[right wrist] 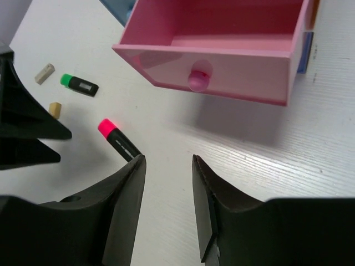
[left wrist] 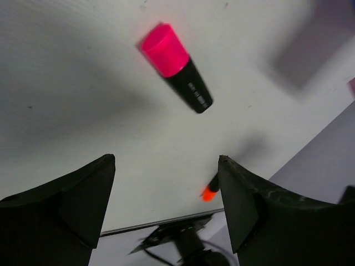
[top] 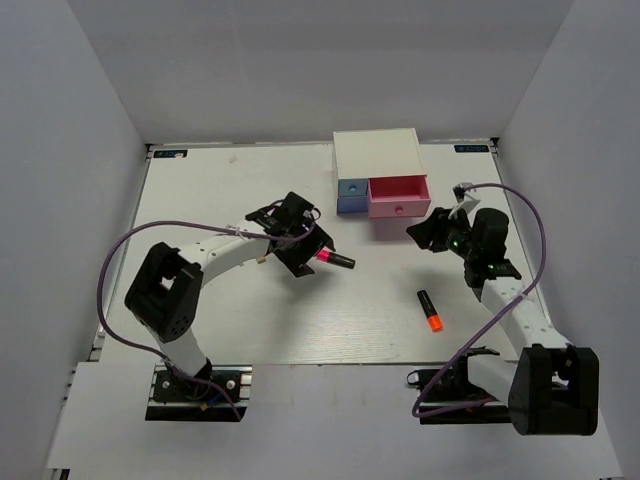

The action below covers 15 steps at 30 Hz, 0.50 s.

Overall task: Sort the stationery into containers
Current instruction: Pick up the pen from the center of the board.

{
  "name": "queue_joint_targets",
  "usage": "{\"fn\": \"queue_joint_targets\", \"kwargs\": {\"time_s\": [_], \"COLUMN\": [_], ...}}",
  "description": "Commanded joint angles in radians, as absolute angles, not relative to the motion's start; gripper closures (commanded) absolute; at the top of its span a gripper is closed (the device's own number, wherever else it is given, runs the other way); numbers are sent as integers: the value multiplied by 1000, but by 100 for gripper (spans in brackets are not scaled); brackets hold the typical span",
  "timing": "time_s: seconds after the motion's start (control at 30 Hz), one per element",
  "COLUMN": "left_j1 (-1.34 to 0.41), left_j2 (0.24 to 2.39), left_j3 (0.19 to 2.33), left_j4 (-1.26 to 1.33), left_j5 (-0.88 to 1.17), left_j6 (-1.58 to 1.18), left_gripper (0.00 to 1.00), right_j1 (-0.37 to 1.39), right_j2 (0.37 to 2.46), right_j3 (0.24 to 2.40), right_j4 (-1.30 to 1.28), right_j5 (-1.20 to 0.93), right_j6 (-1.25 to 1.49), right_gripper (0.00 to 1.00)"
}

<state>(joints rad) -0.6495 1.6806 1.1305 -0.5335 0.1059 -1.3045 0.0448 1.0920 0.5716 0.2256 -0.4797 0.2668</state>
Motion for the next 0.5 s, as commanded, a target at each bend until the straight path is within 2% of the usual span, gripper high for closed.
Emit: {"fn": "queue_joint_targets", "kwargs": {"time_s": [0.0,0.13,0.27,0.47], "left_j1": [-669,-678,-678,-687], "left_j2": [1703,1862,1997,2036], "left_j3": [1270,1394,1584,1608], "left_j4": [-644,-721,-897,-950], "left_j5": [-29,-22,46,35], "left_j6": [-1546,-1609,-1620,-1620], "left_gripper": [15,14,19,21], "right_j1": [23,14,12,-31], "right_j2": [1039,990,947,908], "right_j3": [537,515,499,472], "right_j4": [198,210,207,212], "right_j5": [-474,-468,-448,-433], "right_j6": [202,215,216,210], "right_gripper": [55,56,56,56]}}
